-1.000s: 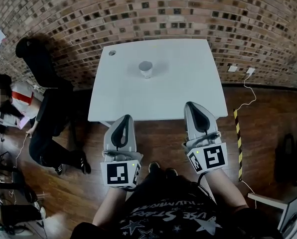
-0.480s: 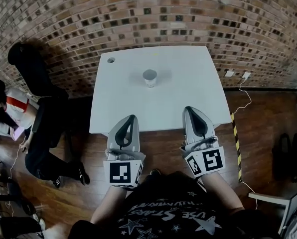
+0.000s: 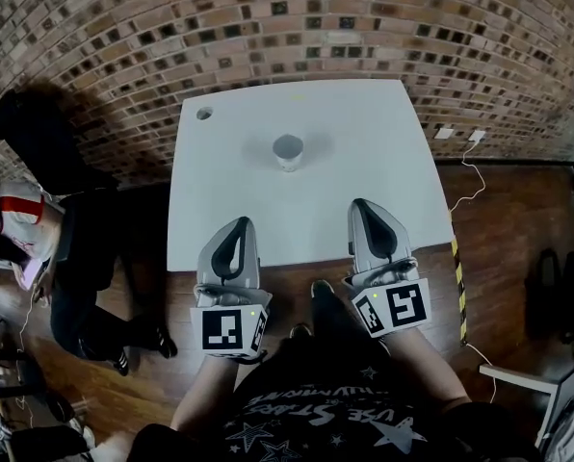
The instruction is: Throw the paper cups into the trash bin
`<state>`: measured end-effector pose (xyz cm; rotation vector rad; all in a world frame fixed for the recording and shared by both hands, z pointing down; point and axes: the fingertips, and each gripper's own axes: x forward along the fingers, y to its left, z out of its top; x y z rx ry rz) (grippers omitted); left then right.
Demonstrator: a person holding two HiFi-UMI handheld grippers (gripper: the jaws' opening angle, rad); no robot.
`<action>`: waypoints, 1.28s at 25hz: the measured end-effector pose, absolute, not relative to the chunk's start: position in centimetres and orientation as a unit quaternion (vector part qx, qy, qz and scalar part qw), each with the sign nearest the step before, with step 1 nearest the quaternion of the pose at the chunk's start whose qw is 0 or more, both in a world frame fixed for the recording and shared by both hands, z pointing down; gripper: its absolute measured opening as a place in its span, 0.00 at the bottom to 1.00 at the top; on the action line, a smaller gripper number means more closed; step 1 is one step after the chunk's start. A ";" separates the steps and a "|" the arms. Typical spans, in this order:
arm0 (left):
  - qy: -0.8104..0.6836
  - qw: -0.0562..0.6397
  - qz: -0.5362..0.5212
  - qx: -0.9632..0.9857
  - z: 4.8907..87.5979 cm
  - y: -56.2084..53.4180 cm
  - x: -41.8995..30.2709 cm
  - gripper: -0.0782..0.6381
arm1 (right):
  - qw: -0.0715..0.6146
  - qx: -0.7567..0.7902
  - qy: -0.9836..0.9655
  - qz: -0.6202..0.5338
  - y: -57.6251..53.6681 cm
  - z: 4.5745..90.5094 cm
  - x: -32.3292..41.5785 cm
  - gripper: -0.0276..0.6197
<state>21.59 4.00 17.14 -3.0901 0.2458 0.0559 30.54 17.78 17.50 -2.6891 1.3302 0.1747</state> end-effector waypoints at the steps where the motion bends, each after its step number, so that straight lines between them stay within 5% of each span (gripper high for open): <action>1: 0.080 0.021 0.020 -0.996 17.3 3.8 22.2 0.12 | 0.069 -0.889 0.449 0.054 17.2 18.0 31.0 0.05; 19: 0.125 -0.011 -0.018 -0.992 22.8 -0.9 33.6 0.12 | 0.056 -0.834 0.549 -0.011 8.7 24.1 40.5 0.06; 28: 0.156 -0.011 -0.050 -0.986 24.8 -2.2 35.3 0.12 | 0.039 -0.815 0.574 -0.062 7.3 27.7 42.0 0.20; 32: 0.156 -0.017 -0.057 -0.986 26.0 -2.7 35.2 0.12 | 0.020 -0.803 0.589 -0.085 6.0 30.1 41.3 0.39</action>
